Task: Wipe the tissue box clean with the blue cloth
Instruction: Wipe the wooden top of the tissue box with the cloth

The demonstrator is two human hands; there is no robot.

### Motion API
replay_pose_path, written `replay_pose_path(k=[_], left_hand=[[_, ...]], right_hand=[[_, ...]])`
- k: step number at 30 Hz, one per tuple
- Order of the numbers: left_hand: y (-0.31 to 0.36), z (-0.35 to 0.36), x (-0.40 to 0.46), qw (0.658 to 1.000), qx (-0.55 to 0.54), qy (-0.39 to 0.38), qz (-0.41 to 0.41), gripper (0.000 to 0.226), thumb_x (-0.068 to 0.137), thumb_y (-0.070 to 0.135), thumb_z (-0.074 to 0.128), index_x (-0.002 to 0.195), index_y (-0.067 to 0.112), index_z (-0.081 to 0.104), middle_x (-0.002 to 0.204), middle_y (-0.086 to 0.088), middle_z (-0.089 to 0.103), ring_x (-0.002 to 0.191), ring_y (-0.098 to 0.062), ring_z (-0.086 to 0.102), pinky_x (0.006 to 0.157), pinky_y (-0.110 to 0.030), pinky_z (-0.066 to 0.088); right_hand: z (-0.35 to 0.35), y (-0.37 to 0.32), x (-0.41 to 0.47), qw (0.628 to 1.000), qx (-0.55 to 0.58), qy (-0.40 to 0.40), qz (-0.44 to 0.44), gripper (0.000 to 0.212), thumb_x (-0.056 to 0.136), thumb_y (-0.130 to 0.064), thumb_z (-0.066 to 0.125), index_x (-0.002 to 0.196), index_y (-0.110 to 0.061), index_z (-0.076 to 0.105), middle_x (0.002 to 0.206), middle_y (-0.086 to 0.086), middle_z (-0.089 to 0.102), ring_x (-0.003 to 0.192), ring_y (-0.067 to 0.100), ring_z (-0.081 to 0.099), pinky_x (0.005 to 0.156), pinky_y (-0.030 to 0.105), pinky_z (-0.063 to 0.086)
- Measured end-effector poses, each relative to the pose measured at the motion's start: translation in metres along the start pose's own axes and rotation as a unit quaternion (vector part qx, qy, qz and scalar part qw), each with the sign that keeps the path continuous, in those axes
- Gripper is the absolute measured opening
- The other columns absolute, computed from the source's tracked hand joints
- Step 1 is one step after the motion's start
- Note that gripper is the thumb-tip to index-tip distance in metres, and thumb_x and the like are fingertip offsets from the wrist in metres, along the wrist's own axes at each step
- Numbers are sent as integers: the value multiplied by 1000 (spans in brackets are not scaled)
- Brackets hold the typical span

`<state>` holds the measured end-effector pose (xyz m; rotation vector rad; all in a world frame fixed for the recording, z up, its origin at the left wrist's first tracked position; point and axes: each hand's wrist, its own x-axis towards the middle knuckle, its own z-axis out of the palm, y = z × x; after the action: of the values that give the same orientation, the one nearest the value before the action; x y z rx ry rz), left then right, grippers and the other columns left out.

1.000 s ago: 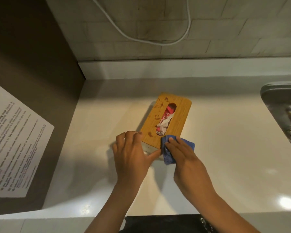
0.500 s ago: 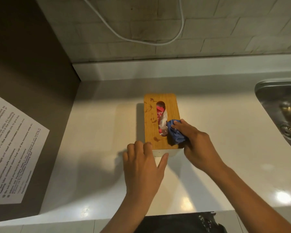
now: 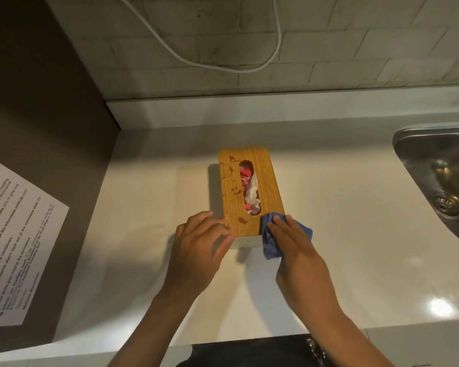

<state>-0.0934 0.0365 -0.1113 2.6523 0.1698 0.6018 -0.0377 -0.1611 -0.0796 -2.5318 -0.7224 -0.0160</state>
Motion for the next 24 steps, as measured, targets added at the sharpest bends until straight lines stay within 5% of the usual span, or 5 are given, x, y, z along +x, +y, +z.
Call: replay_pose_path(k=[7,24], left_hand=[[5,0,-2,999,-19,-3,-29,16,89,32,70,90,18,77,116,5,76,117,-26,65,86,-38,45],[9,0,-4,997,-35,-12,-71,21,90,36,67,94,18,78,119,6,75,117,-24,65,87,-40,45]], right_hand=[[7,-15,13,1000,-28,-8,-9,67,53,13,85,117,1,67,123,17,64,116,37,58,85,46,53],[0,-2,15,1000,-29,4,2,66,58,14,83,120,0,65,127,16,62,120,37,55,86,48,54]])
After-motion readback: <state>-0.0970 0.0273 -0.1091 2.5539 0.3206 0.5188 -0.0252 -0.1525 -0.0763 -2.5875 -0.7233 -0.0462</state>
